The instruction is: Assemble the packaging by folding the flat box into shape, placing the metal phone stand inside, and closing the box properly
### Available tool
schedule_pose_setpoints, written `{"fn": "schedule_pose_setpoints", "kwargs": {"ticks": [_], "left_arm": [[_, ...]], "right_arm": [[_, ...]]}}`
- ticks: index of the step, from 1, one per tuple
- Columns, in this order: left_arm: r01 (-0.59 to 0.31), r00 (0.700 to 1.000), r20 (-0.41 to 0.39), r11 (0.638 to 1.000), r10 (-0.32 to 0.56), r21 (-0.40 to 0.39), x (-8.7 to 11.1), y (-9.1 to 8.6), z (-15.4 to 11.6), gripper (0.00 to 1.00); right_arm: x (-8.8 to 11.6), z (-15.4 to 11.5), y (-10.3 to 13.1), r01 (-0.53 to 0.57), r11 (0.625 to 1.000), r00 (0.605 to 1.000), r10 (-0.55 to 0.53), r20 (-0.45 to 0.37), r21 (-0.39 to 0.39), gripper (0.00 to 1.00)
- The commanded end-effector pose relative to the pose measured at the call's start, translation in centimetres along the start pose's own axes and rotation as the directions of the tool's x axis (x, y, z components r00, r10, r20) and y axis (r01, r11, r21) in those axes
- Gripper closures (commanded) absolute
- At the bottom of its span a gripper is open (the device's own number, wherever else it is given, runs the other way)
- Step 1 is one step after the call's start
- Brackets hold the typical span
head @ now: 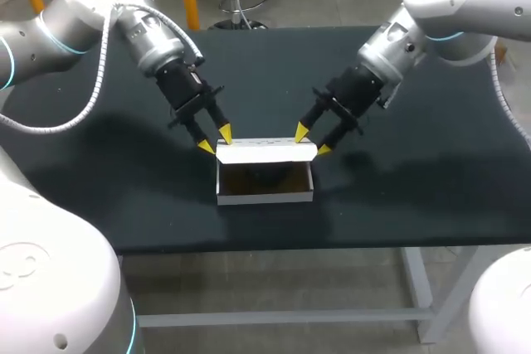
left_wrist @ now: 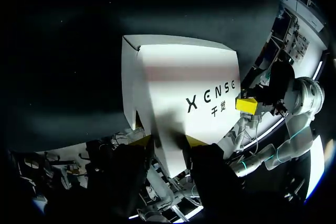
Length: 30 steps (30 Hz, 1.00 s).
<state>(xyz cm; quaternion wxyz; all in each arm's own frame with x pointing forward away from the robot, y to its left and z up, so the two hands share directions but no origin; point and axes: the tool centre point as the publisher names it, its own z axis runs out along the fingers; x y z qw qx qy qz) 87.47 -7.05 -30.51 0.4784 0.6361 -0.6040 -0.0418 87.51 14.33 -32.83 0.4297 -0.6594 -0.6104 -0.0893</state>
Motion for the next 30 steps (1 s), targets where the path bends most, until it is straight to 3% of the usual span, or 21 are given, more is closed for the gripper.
{"fn": "schedule_pose_setpoints", "kwargs": {"ticks": [1,16,30], "left_arm": [[0.003,1.000,0.000,1.000,-0.003,-0.030,0.44,-0.69,-0.13,0.62],[0.013,0.999,-0.034,0.999,-0.015,-0.050,0.87,-1.02,-0.43,0.65],[0.022,0.988,-0.151,0.999,-0.028,-0.041,0.62,-1.18,-0.54,0.65]], "right_arm": [[0.64,0.15,0.52,-0.001,1.000,1.000,0.001,0.002,0.017,0.48],[0.85,0.11,1.12,-0.018,0.999,1.000,0.018,0.003,0.029,0.50],[1.26,0.30,1.35,-0.020,0.999,1.000,0.020,0.008,0.034,0.50]]}}
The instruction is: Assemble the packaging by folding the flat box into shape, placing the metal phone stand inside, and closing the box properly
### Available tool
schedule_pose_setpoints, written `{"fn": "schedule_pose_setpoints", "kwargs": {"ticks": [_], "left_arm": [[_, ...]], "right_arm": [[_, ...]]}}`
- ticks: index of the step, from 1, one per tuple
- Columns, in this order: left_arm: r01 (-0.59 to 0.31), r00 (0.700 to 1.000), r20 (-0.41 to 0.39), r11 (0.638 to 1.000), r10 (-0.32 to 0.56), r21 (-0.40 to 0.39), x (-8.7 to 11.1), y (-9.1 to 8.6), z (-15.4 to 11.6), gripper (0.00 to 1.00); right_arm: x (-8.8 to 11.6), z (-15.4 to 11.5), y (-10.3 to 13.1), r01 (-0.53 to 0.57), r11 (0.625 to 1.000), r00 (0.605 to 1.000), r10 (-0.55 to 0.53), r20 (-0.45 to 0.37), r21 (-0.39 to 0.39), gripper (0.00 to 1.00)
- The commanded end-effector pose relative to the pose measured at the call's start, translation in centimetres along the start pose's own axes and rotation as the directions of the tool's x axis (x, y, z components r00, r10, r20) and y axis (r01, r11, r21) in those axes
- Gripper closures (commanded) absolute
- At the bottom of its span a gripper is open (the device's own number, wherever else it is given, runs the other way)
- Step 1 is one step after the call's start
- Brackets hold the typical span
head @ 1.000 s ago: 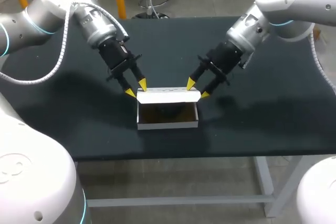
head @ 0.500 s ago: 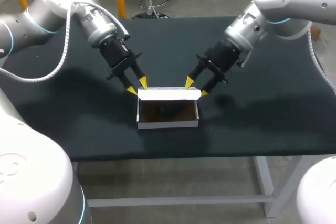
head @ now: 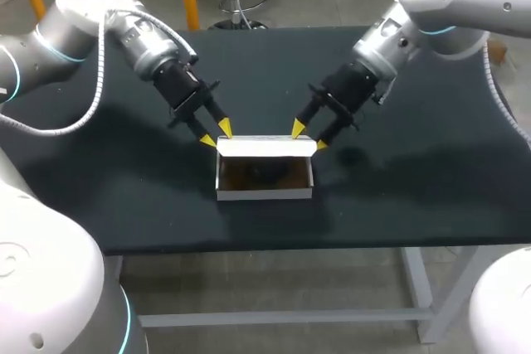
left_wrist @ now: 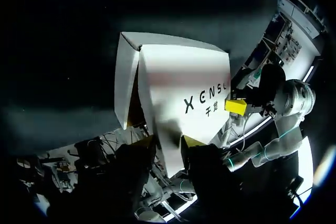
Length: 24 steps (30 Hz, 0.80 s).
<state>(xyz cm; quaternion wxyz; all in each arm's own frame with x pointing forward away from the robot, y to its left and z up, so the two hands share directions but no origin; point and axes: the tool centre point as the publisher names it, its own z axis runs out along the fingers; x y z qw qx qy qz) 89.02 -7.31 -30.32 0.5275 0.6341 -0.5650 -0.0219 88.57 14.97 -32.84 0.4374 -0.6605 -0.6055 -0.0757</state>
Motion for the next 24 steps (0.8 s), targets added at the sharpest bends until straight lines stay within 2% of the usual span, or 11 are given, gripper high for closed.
{"fn": "schedule_pose_setpoints", "kwargs": {"ticks": [1,7,11,24], "left_arm": [[0.000,0.999,-0.035,1.000,0.000,0.005,-0.18,-0.11,0.36,0.67],[0.002,0.997,-0.072,1.000,-0.001,0.018,-0.30,0.04,0.32,0.73],[-0.001,0.996,-0.089,1.000,0.003,0.022,-0.36,0.11,0.33,0.90],[-0.006,0.996,-0.092,1.000,0.008,0.022,-0.37,0.13,0.44,0.86]], "right_arm": [[0.58,0.30,0.34,0.001,1.000,1.000,-0.001,0.004,0.010,0.50],[0.64,0.38,0.36,0.000,1.000,1.000,0.000,0.004,0.011,0.51],[0.65,0.39,0.36,-0.001,1.000,1.000,0.001,0.003,0.011,0.51],[0.62,0.34,0.44,0.000,1.000,1.000,0.000,0.001,0.015,0.50]]}}
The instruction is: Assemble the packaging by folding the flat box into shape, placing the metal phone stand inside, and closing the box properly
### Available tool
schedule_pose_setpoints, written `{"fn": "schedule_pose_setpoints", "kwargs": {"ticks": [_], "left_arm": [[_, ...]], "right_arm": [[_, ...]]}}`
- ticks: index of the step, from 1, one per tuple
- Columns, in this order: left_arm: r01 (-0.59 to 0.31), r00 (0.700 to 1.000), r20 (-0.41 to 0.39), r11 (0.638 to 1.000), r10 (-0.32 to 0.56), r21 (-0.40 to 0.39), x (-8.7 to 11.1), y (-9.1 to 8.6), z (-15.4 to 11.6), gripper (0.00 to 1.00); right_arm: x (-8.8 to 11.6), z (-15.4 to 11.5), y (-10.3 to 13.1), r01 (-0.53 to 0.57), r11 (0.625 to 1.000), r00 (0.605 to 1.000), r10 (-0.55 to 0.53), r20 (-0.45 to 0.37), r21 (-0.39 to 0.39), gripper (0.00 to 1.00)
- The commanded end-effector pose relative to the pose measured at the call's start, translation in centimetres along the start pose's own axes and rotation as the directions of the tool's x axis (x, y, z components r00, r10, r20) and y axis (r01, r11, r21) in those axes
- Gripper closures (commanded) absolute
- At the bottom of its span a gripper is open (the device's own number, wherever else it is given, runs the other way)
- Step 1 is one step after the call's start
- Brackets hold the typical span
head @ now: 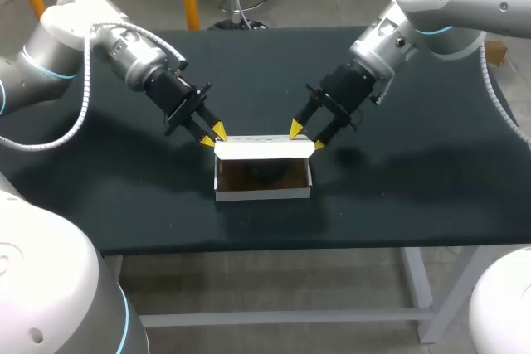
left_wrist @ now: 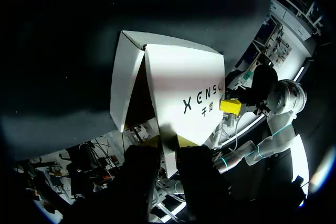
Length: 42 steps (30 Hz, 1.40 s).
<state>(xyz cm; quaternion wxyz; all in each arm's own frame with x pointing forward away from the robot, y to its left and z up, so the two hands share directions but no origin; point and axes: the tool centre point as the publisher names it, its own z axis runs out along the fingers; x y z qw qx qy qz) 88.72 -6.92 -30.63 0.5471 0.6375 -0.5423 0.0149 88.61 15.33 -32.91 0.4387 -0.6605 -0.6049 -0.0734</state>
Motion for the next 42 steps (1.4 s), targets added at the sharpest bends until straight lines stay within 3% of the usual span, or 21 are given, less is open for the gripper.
{"fn": "schedule_pose_setpoints", "kwargs": {"ticks": [1,8,13,42], "left_arm": [[-0.001,1.000,0.000,1.000,0.001,0.002,0.2,0.0,0.4,0.86],[-0.002,1.000,0.000,1.000,0.002,0.000,0.2,0.0,0.5,0.88],[-0.002,1.000,0.001,1.000,0.002,-0.002,0.2,0.0,0.5,0.88],[-0.010,1.000,-0.012,1.000,0.010,-0.018,-1.1,-0.9,0.8,0.87]], "right_arm": [[0.4,0.1,0.3,0.003,1.000,1.000,-0.003,-0.001,0.011,0.50],[0.5,0.0,0.4,0.000,1.000,1.000,0.001,-0.005,0.009,0.52],[0.5,0.0,0.4,-0.002,1.000,1.000,0.002,-0.006,0.008,0.58],[-0.5,0.8,0.7,-0.005,1.000,1.000,0.005,-0.005,0.016,0.57]]}}
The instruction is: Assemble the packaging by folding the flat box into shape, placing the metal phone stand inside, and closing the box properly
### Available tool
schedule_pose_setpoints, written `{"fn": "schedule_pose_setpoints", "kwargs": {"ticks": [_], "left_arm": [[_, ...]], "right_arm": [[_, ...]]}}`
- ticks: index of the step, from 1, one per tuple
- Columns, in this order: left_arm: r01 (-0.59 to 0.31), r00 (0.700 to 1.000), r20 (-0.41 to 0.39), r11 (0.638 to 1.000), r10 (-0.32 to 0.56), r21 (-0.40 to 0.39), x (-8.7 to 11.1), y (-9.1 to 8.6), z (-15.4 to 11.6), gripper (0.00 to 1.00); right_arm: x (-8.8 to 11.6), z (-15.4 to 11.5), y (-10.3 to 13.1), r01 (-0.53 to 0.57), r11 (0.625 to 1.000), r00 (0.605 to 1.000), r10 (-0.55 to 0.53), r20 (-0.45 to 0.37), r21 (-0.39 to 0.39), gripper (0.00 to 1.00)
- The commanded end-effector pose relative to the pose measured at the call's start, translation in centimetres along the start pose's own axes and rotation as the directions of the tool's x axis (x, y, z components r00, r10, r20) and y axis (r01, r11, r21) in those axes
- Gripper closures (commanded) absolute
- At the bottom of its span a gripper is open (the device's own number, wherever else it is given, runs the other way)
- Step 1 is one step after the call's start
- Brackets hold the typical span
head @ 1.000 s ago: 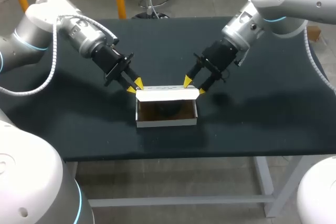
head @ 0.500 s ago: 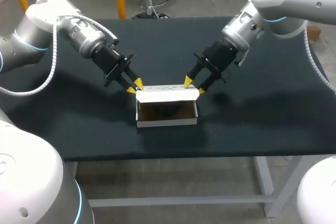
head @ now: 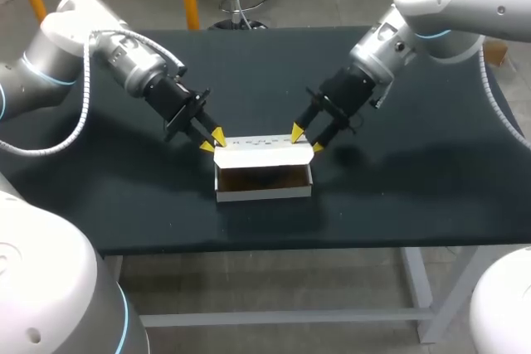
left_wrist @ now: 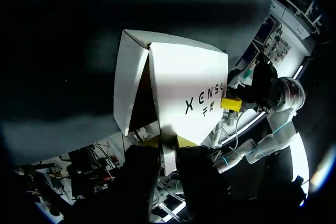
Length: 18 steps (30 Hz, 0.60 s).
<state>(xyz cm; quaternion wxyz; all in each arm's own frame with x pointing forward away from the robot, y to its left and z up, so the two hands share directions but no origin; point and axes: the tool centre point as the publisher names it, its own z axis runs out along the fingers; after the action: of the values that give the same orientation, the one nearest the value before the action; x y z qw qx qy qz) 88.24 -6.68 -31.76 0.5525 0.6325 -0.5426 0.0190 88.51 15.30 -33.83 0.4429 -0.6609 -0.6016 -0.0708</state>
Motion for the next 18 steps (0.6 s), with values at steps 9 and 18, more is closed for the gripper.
{"fn": "schedule_pose_setpoints", "kwargs": {"ticks": [9,18], "left_arm": [[-0.006,1.000,0.003,1.000,0.006,-0.005,-0.51,-0.63,0.53,0.85],[-0.013,1.000,0.005,1.000,0.013,0.005,-1.01,-0.60,0.67,0.85]], "right_arm": [[-0.28,0.48,0.37,0.000,1.000,1.000,0.000,0.001,0.002,0.56],[-0.51,0.75,0.29,0.006,1.000,1.000,-0.006,0.007,-0.006,0.55]]}}
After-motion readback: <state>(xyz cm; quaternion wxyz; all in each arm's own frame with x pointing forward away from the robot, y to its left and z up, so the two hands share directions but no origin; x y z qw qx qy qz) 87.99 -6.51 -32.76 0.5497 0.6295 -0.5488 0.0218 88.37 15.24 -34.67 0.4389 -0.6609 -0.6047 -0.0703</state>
